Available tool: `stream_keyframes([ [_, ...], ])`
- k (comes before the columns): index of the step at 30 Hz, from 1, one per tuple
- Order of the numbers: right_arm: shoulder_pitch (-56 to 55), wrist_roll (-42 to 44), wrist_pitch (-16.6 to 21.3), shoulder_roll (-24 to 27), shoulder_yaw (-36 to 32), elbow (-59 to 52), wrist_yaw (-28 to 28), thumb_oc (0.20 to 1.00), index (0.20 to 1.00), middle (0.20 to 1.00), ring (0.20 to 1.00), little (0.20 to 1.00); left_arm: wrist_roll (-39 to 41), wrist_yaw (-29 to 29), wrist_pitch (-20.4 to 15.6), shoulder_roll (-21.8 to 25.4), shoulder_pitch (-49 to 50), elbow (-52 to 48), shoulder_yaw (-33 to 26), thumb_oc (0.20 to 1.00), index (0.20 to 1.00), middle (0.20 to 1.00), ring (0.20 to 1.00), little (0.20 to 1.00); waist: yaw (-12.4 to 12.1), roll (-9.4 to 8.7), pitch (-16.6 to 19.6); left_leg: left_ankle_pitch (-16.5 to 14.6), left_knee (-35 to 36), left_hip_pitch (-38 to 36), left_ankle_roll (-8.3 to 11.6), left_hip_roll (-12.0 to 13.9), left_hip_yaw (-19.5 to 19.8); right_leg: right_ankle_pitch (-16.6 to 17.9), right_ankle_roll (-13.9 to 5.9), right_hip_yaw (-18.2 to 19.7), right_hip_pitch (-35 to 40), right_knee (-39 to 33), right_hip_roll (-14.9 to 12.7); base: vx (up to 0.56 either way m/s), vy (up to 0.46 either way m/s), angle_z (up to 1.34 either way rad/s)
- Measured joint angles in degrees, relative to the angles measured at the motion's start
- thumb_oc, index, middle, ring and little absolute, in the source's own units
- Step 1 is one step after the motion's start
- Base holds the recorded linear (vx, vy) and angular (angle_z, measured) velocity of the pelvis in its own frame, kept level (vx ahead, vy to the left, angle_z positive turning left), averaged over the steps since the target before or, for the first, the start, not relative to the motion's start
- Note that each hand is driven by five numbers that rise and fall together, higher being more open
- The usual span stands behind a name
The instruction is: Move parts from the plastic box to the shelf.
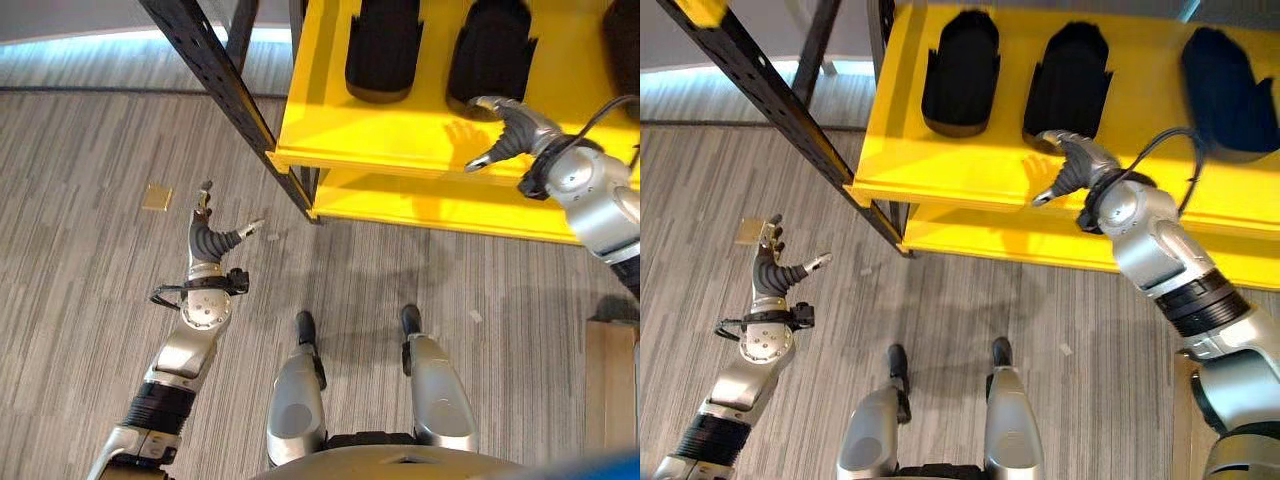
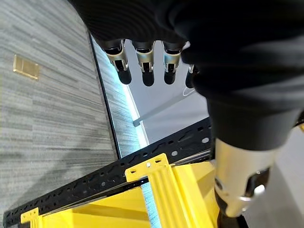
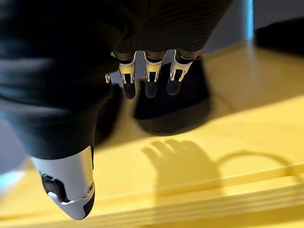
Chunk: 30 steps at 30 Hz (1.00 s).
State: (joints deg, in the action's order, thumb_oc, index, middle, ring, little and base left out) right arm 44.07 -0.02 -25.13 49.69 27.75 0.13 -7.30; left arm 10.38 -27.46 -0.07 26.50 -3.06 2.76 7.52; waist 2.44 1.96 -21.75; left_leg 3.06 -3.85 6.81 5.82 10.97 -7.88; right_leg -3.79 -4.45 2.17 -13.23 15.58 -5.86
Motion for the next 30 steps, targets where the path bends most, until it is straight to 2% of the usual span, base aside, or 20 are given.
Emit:
stream_keyframes([
  [3, -10.16, 10.16, 0.63, -6.26, -6.97, -9.05, 3.22, 1.000, 1.000, 1.000, 1.000, 1.000, 2.52, 3.02, 1.12, -2.55, 1.63, 3.72, 0.61, 1.000, 1.000, 1.000, 1.000, 1.000, 0.20, -1.20, 3.57, 0.00, 2.48, -4.02, 0.00, -0.28, -0.68, 0.15, -0.29, -0.01, 3.92, -2.72, -0.19, 0.11, 0.133, -0.03],
  [4, -20.45, 15.85, 2.22, -10.50, -11.39, -14.52, 3.89, 1.000, 1.000, 1.000, 1.000, 1.000, 4.81, 5.75, 1.20, -4.05, 3.67, 3.83, 2.02, 1.000, 1.000, 1.000, 1.000, 1.000, 0.82, -2.32, 6.50, 0.06, 4.03, -5.33, 0.02, -0.54, -1.15, 0.34, -0.60, 0.10, 5.22, -4.33, -0.25, 0.10, 0.214, -0.10],
  [5, -28.85, 20.16, 3.78, -11.79, -12.35, -14.81, 3.95, 1.000, 1.000, 1.000, 1.000, 1.000, 5.40, 8.73, 0.90, -5.76, 5.06, 5.55, 3.61, 1.000, 1.000, 1.000, 1.000, 1.000, 2.25, -3.07, 8.41, 0.27, 5.20, -6.61, 0.27, -0.78, -1.49, 0.63, -1.04, 0.26, 6.48, -5.84, -0.52, 0.08, 0.197, -0.06],
  [6, -36.27, 23.93, 6.08, -14.95, -16.62, -14.74, 3.99, 1.000, 1.000, 1.000, 1.000, 1.000, 7.12, 11.42, 0.72, -7.35, 6.34, 5.91, 4.62, 1.000, 1.000, 1.000, 1.000, 1.000, 2.75, -3.24, 9.37, 0.54, 6.62, -8.14, 0.17, -0.74, -1.84, 0.87, -1.29, 0.16, 8.07, -7.31, -0.80, -0.01, 0.233, -0.18],
  [7, -46.02, 27.58, 8.91, -17.88, -19.24, -13.46, 3.28, 1.000, 1.000, 1.000, 1.000, 1.000, 8.55, 15.17, -0.99, -8.97, 10.08, 5.93, 6.86, 1.000, 1.000, 1.000, 1.000, 1.000, 4.85, -3.17, 11.12, 0.71, 8.62, -10.22, 0.03, -1.02, -3.03, 1.63, -1.80, 0.90, 9.37, -9.70, -0.93, -0.05, 0.149, -0.23],
  [8, -49.11, 30.21, 10.95, -18.61, -19.54, -12.02, 2.80, 1.000, 1.000, 1.000, 1.000, 1.000, 9.52, 17.02, -1.61, -9.32, 10.68, 6.40, 7.76, 1.000, 1.000, 1.000, 1.000, 1.000, 5.86, -2.92, 11.63, 0.76, 9.15, -10.42, -0.05, -1.08, -3.81, 2.42, -1.88, 1.17, 9.80, -11.18, -1.09, -0.10, 0.188, -0.44],
  [10, -50.97, 35.76, 13.50, -21.93, -20.99, -6.70, -0.18, 1.000, 1.000, 1.000, 1.000, 1.000, 10.53, 20.99, -4.12, -9.21, 10.30, 6.53, 8.41, 1.000, 1.000, 1.000, 1.000, 1.000, 8.95, -2.52, 11.80, 0.88, 9.25, -9.86, -0.34, -1.11, -4.58, 5.43, -2.47, 1.88, 11.10, -15.73, -0.98, -0.09, 0.117, -0.25],
  [11, -51.77, 36.94, 16.43, -24.05, -22.14, -1.57, -3.12, 1.000, 1.000, 1.000, 1.000, 1.000, 11.02, 22.18, -5.90, -8.77, 9.22, 7.09, 8.84, 1.000, 1.000, 1.000, 1.000, 1.000, 9.32, -1.95, 12.13, 0.98, 9.50, -9.88, -0.29, -0.93, -4.70, 6.73, -2.40, 1.88, 12.03, -18.05, -0.98, -0.06, 0.083, -0.02],
  [12, -52.50, 36.81, 17.83, -24.95, -22.17, 2.55, -5.63, 1.000, 1.000, 1.000, 1.000, 1.000, 11.15, 22.92, -6.46, -7.89, 9.02, 8.00, 9.71, 1.000, 1.000, 1.000, 1.000, 1.000, 9.41, -1.31, 12.51, 0.99, 9.51, -9.99, -0.27, -0.86, -5.16, 7.28, -2.41, 1.83, 12.64, -19.06, -0.76, -0.04, 0.071, -0.04],
  [14, -55.18, 36.64, 19.03, -23.78, -21.03, 3.93, -8.85, 1.000, 1.000, 1.000, 1.000, 1.000, 11.81, 24.27, -6.99, -7.47, 10.34, 8.71, 9.90, 1.000, 1.000, 1.000, 1.000, 1.000, 9.50, -0.16, 13.18, 0.98, 9.53, -9.93, -0.24, -0.82, -5.67, 7.66, -2.69, 2.08, 12.86, -20.14, -0.77, -0.02, 0.044, -0.06],
  [15, -57.41, 37.03, 21.28, -23.42, -20.96, 4.05, -10.67, 1.000, 1.000, 1.000, 1.000, 1.000, 13.50, 25.34, -7.21, -7.43, 12.14, 10.13, 9.88, 1.000, 1.000, 1.000, 1.000, 1.000, 9.81, 0.10, 13.34, 1.01, 9.53, -10.35, -0.20, -0.75, -5.69, 8.08, -2.72, 2.09, 13.57, -20.82, -0.67, -0.02, 0.041, -0.05],
  [18, -57.70, 40.40, 25.50, -24.47, -22.69, 10.09, -11.52, 1.000, 1.000, 1.000, 1.000, 1.000, 17.13, 27.77, -7.76, -7.45, 14.38, 14.14, 9.09, 1.000, 1.000, 1.000, 1.000, 1.000, 9.79, -0.53, 13.70, 1.00, 9.55, -10.70, -0.16, -0.53, -5.89, 8.00, -2.63, 2.10, 13.66, -21.04, -0.71, 0.01, 0.015, -0.04],
  [20, -57.72, 41.63, 27.14, -26.29, -23.55, 12.65, -11.03, 1.000, 1.000, 1.000, 1.000, 1.000, 17.79, 28.84, -7.95, -7.46, 16.38, 14.55, 8.18, 1.000, 1.000, 1.000, 1.000, 1.000, 9.77, -0.86, 14.08, 1.00, 9.55, -10.73, -0.17, -0.37, -5.88, 8.03, -2.67, 2.07, 13.65, -21.06, -0.73, 0.00, 0.000, 0.00],
  [24, -57.11, 42.04, 27.97, -28.83, -23.94, 17.34, -10.66, 1.000, 1.000, 1.000, 1.000, 1.000, 17.76, 29.69, -8.05, -7.56, 16.88, 14.53, 8.03, 1.000, 1.000, 1.000, 1.000, 1.000, 9.02, -0.49, 14.46, 1.02, 9.54, -10.76, -0.18, -0.42, -5.74, 8.17, -2.70, 1.80, 13.99, -21.07, -0.74, 0.02, 0.001, 0.02],
  [30, -56.70, 41.38, 29.35, -28.48, -22.66, 15.72, -12.24, 1.000, 1.000, 1.000, 1.000, 1.000, 17.77, 31.30, -7.65, -7.68, 17.43, 14.51, 7.74, 1.000, 1.000, 1.000, 1.000, 1.000, 8.95, -0.02, 14.76, 0.96, 9.56, -11.74, -0.13, -0.25, -5.70, 7.99, -2.53, 1.74, 14.65, -21.10, -0.69, 0.03, -0.007, 0.00],
])
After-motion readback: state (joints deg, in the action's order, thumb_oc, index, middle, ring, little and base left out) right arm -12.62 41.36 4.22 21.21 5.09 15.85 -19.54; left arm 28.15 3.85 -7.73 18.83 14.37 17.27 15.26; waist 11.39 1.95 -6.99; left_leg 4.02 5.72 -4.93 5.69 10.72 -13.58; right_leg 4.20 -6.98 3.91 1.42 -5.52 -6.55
